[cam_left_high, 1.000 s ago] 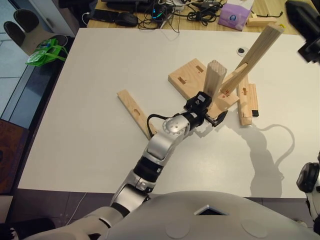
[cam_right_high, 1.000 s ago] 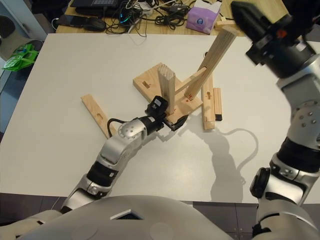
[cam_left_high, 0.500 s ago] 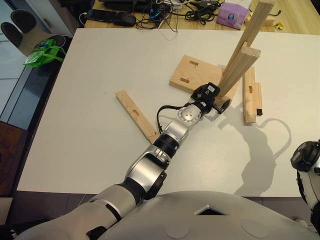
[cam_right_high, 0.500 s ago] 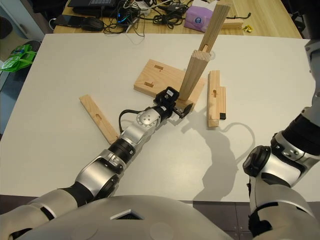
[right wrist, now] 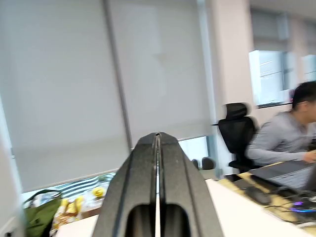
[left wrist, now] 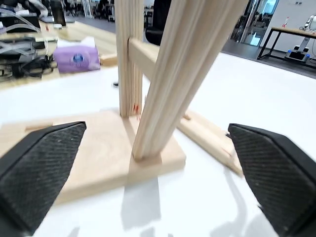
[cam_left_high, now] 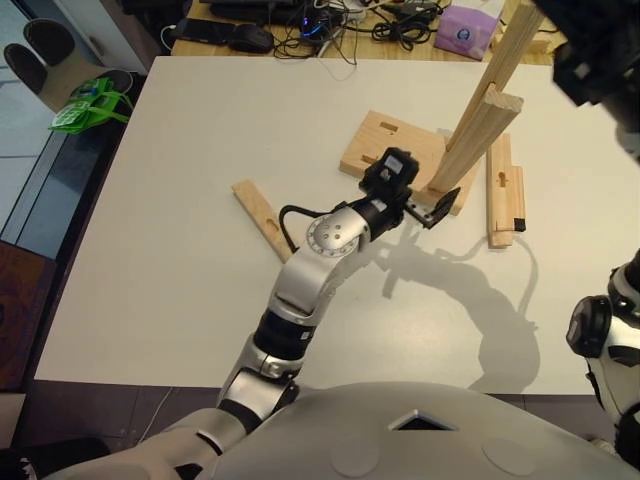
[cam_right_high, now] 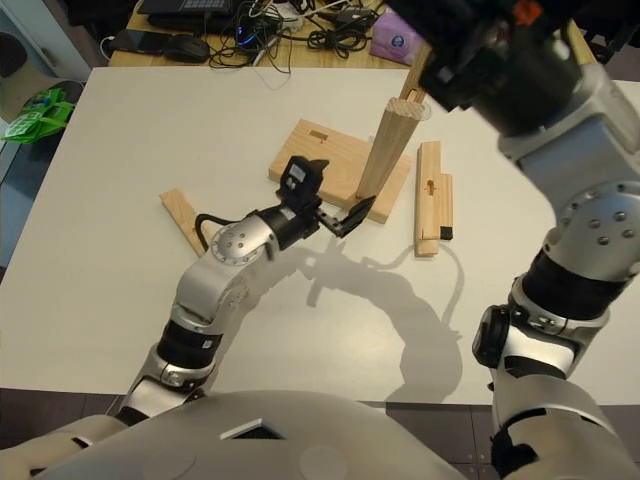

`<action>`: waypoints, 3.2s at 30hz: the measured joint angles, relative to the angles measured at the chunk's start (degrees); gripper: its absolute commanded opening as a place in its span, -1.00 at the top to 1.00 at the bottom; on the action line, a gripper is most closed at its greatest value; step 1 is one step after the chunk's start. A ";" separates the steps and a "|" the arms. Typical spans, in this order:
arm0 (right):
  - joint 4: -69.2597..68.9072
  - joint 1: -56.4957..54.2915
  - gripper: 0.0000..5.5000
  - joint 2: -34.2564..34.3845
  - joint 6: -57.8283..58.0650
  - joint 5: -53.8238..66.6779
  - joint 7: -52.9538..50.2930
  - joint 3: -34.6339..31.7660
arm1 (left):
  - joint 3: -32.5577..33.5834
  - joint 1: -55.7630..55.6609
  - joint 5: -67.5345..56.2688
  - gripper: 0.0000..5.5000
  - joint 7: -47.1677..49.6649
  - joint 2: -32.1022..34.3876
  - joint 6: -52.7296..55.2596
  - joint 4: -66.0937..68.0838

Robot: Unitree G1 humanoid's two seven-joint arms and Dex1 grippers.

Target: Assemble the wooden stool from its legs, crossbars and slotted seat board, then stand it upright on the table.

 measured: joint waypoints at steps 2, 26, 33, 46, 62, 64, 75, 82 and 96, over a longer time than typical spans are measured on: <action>-1.85 1.22 1.00 2.89 -0.62 -5.81 -3.58 6.66 | 1.48 4.55 -1.42 -0.95 -1.63 3.42 1.13 -2.55; 51.90 14.34 1.00 17.11 -47.72 -68.89 -40.69 13.86 | 2.31 11.00 -4.08 -0.95 -5.97 8.62 0.03 -1.67; 55.24 11.68 1.00 13.17 -41.76 -69.51 -33.64 11.13 | 1.87 10.88 -3.87 -0.95 -5.98 8.59 -0.98 -1.19; 30.50 7.11 1.00 -7.08 -0.62 -58.96 15.66 34.03 | 3.51 8.62 -2.95 -0.95 -1.16 5.21 -3.65 1.85; 26.82 12.86 1.00 -23.61 -27.61 -73.64 24.22 41.20 | 6.53 5.42 -2.64 -0.95 0.55 4.48 -5.31 1.79; 27.50 12.46 1.00 -22.01 -28.10 -75.98 22.16 41.28 | 6.56 5.41 -2.67 -0.95 0.48 4.59 -5.06 1.76; 15.08 21.10 1.00 -13.67 -22.51 -69.97 18.02 31.41 | 11.71 3.38 -5.76 -0.95 0.81 5.48 -2.37 -9.37; 4.01 32.58 0.77 -17.62 -24.15 -58.71 20.74 8.77 | 16.29 4.08 -7.31 -0.96 3.30 7.05 0.14 -14.86; 45.89 49.92 -0.04 -20.22 -46.14 -57.43 28.48 -4.10 | 18.17 8.39 -6.45 -0.96 7.45 6.73 -3.92 -15.24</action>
